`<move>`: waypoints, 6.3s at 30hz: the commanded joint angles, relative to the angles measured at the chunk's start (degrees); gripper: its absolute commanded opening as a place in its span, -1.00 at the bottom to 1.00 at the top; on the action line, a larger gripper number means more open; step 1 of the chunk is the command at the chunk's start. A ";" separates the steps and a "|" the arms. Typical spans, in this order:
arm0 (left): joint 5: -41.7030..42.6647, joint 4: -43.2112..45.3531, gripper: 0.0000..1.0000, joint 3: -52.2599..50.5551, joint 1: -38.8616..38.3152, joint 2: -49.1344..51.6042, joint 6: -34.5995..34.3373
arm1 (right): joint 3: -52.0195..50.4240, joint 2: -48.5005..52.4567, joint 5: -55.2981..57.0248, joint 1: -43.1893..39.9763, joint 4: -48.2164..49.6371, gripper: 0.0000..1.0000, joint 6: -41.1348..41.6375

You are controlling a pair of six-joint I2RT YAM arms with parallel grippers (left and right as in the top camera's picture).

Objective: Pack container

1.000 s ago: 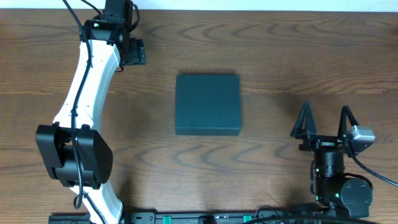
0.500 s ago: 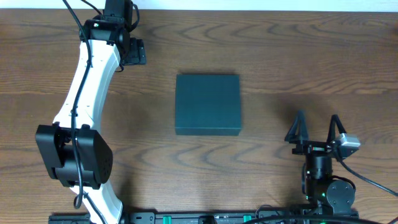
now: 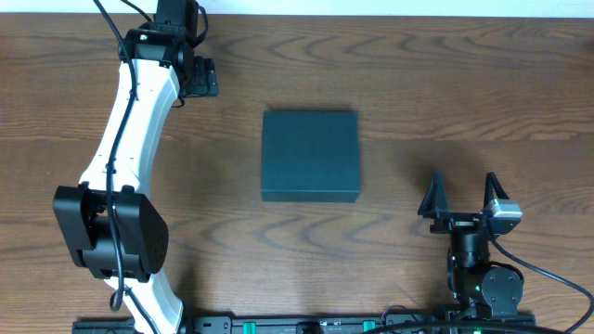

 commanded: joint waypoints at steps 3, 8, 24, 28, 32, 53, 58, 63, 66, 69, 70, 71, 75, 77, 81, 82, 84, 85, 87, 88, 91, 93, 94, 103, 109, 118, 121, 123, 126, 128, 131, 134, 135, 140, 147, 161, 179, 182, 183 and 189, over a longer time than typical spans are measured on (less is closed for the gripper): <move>-0.90 -0.13 0.97 0.98 -0.02 -0.94 -0.11 | -1.81 -0.61 -1.22 -0.42 0.22 0.99 -2.84; -0.92 -0.13 0.97 1.01 -0.02 -0.94 -0.11 | -3.72 -0.92 -4.35 -0.42 0.98 0.98 -5.38; -0.90 -0.13 0.97 1.01 -0.02 -0.94 -0.11 | -3.67 -4.33 -8.31 -0.42 -5.20 0.99 -12.57; -0.90 -0.13 0.97 1.01 -0.02 -0.94 -0.11 | -3.67 -4.33 -8.13 -0.42 -5.42 0.98 -12.57; -0.90 -0.13 0.97 1.01 -0.02 -0.94 -0.11 | -3.67 -5.07 -8.13 -0.44 -5.22 0.99 -12.55; -0.90 -0.13 0.97 1.01 -0.02 -0.94 -0.11 | -3.65 -4.96 -8.13 -0.46 -12.90 0.98 -11.47; -0.92 -0.13 0.97 1.01 -0.02 -0.94 -0.11 | -3.65 -4.94 -8.15 -0.46 -12.92 0.99 -11.47; -0.90 -0.13 0.97 1.01 -0.02 -0.94 -0.11 | -3.65 -4.94 -8.13 -0.46 -12.92 0.98 -11.47; -0.90 -0.13 0.97 1.01 -0.02 -0.94 -0.11 | -3.65 -4.94 -8.13 -0.46 -12.90 0.98 -11.47; -0.90 -0.13 0.97 0.98 -0.02 -0.94 -0.11 | -3.65 -4.94 -8.15 -0.46 -12.92 0.98 -11.47; -0.90 -0.13 0.97 1.01 -0.02 -0.94 -0.11 | -3.65 -4.94 -8.13 -0.46 -12.92 0.98 -11.47; -0.90 -0.13 0.97 1.01 -0.02 -0.94 -0.11 | -3.65 -4.94 -8.15 -0.46 -12.92 0.98 -11.47; -0.90 -0.13 0.97 1.01 -0.02 -0.94 -0.11 | -3.65 -4.94 -8.15 -0.46 -12.92 0.99 -11.47; -0.90 -0.13 0.97 1.01 -0.02 -1.53 -0.11 | -3.65 -4.94 -8.15 -0.46 -12.92 0.98 -11.47; -1.20 0.20 0.97 1.01 -0.02 -6.03 0.07 | -3.65 -4.94 -8.13 -0.46 -12.90 0.99 -11.47; -1.53 1.03 0.97 1.01 0.09 -7.74 0.07 | -3.65 -4.96 -8.13 -0.46 -12.92 0.99 -11.47; -1.42 1.86 0.97 1.01 0.13 -11.76 -0.57 | -3.65 -4.94 -8.13 -0.46 -12.90 0.98 -11.47; -1.33 2.10 0.97 1.01 0.13 -13.99 -0.61 | -3.65 -4.94 -8.13 -0.46 -12.90 0.98 -11.47; -1.33 3.34 0.97 1.01 0.09 -19.08 -1.75 | -3.65 -4.94 -8.13 -0.46 -12.92 0.98 -11.47; -1.33 4.35 0.97 1.01 0.09 -21.94 -2.54 | -3.65 -4.94 -8.15 -0.46 -12.92 0.98 -11.47; -1.31 8.59 0.97 1.01 0.09 -30.45 -2.73 | -3.65 -4.94 -8.13 -0.46 -12.90 0.98 -11.47; -1.33 11.74 0.97 0.98 0.09 -34.93 -2.73 | -3.65 -4.94 -8.15 -0.46 -12.92 0.99 -11.47; -1.40 13.62 0.97 0.98 0.11 -37.33 -2.69 | -3.65 -4.96 -8.13 -0.46 -12.92 0.98 -11.47; -1.49 19.74 0.97 -6.73 5.70 -54.03 -2.95 | -3.65 -4.94 -8.15 -0.46 -12.92 0.99 -11.47; 1.75 33.57 0.97 -26.73 10.60 -65.90 -2.97 | -3.65 -4.94 -8.13 -0.46 -12.92 0.98 -11.47; 2.12 51.08 0.97 -60.76 11.72 -83.52 -9.88 | -3.65 -4.94 -8.13 -0.46 -12.90 0.99 -11.47; 2.12 53.55 0.97 -68.94 11.72 -88.39 -13.14 | -3.65 -4.94 -8.13 -0.46 -12.92 0.98 -11.47; 2.12 54.75 0.97 -73.79 11.72 -91.51 -15.39 | -3.65 -4.94 -8.15 -0.46 -12.92 0.98 -11.47; 2.16 56.50 0.97 -79.84 11.72 -95.80 -17.20 | -3.65 -4.94 -8.13 -0.46 -12.92 0.99 -11.47; 2.21 56.70 0.97 -82.64 11.72 -98.25 -18.18 | -3.65 -4.94 -8.13 -0.46 -12.92 0.99 -11.47; 3.04 56.70 0.97 -85.77 11.72 -101.39 -18.34 | -3.65 -4.94 -8.13 -0.46 -12.92 0.99 -11.47; 3.23 56.68 0.97 -87.76 11.69 -103.16 -18.34 | -3.65 -4.94 -8.13 -0.46 -12.92 0.98 -11.47; 3.26 56.65 0.97 -88.19 11.69 -103.54 -18.34 | -3.65 -4.94 -8.13 -0.46 -12.92 0.99 -11.47; 3.23 56.65 0.97 -90.49 10.80 -105.66 -18.32 | -3.65 -4.94 -8.13 -0.46 -12.92 0.99 -11.47; 3.26 56.72 0.97 -94.64 10.03 -108.37 -20.52 | -3.65 -4.94 -8.15 -0.46 -12.92 0.99 -11.47; 3.69 57.18 0.97 -99.78 10.01 -110.57 -21.97 | -3.65 -4.94 -8.15 -0.46 -12.92 0.99 -11.47; 4.72 59.36 0.97 -103.91 8.83 -110.57 -21.73 | -3.65 -4.94 -8.15 -0.46 -12.92 0.99 -11.47; 4.72 58.03 0.97 -103.91 8.83 -110.57 -21.70 | -3.65 -4.94 -8.13 -0.46 -12.92 0.98 -11.47; 4.74 57.09 0.97 -103.91 8.83 -110.57 -21.73 | -3.65 -4.94 -8.13 -0.46 -12.90 0.99 -11.47; 9.03 52.94 0.97 -103.91 8.85 -110.57 -9.53 | -3.65 -4.94 -8.15 -0.46 -12.92 0.99 -11.47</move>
